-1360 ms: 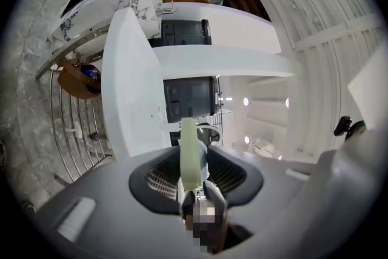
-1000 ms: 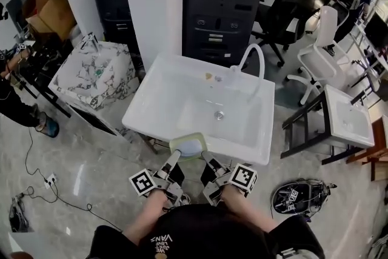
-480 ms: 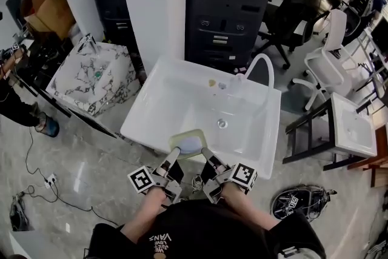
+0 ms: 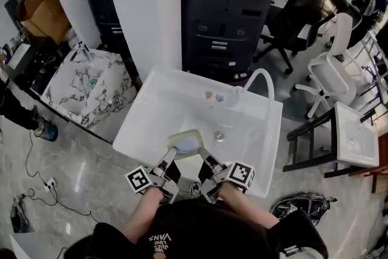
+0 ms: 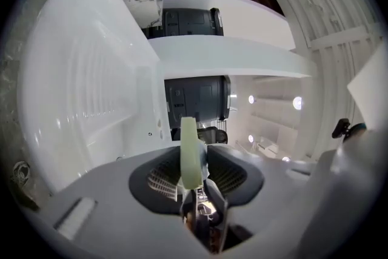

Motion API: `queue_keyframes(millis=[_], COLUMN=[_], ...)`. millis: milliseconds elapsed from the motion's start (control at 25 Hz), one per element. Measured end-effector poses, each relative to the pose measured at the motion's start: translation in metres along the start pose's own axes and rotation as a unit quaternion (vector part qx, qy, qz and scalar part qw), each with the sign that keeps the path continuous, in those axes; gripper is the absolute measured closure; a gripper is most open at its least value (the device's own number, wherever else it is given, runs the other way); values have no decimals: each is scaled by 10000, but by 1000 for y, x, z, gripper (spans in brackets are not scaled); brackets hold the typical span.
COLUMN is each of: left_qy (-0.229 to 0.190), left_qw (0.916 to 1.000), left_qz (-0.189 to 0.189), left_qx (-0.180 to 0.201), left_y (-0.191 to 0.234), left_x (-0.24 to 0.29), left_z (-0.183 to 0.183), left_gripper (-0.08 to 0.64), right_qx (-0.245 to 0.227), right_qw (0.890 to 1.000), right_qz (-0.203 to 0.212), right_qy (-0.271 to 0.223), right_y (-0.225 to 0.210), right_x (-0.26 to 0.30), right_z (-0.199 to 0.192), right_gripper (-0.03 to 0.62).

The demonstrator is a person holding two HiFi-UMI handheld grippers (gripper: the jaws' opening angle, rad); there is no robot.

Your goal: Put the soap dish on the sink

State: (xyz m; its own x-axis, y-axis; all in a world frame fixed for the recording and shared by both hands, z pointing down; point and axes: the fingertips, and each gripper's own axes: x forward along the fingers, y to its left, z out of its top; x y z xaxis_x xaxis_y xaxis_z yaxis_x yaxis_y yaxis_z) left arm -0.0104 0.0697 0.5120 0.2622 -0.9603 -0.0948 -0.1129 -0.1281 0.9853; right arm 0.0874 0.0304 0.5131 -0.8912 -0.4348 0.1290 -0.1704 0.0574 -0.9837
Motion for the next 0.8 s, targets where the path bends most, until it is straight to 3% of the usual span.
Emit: queue_keyframes(millis=[240,360,800], left_qy=[65,201,1069], left_qw=[9999,9996,9939], left_qz=[134,122,184], left_qx=[-47,-141,-197], left_y=[13,18,34], left_x=[18,29,70], left_z=[14,23,73], left_gripper=[419,419,419], right_qx=[93,204,451], right_qw=[9998,9997,9946], right_qz=[-195,-72,-214], right_qy=[-22,-147,-907], right_y=[-10,-9,-10], right_x=[17,29,77], right_z=[14,19,37], right_gripper=[523,523,523])
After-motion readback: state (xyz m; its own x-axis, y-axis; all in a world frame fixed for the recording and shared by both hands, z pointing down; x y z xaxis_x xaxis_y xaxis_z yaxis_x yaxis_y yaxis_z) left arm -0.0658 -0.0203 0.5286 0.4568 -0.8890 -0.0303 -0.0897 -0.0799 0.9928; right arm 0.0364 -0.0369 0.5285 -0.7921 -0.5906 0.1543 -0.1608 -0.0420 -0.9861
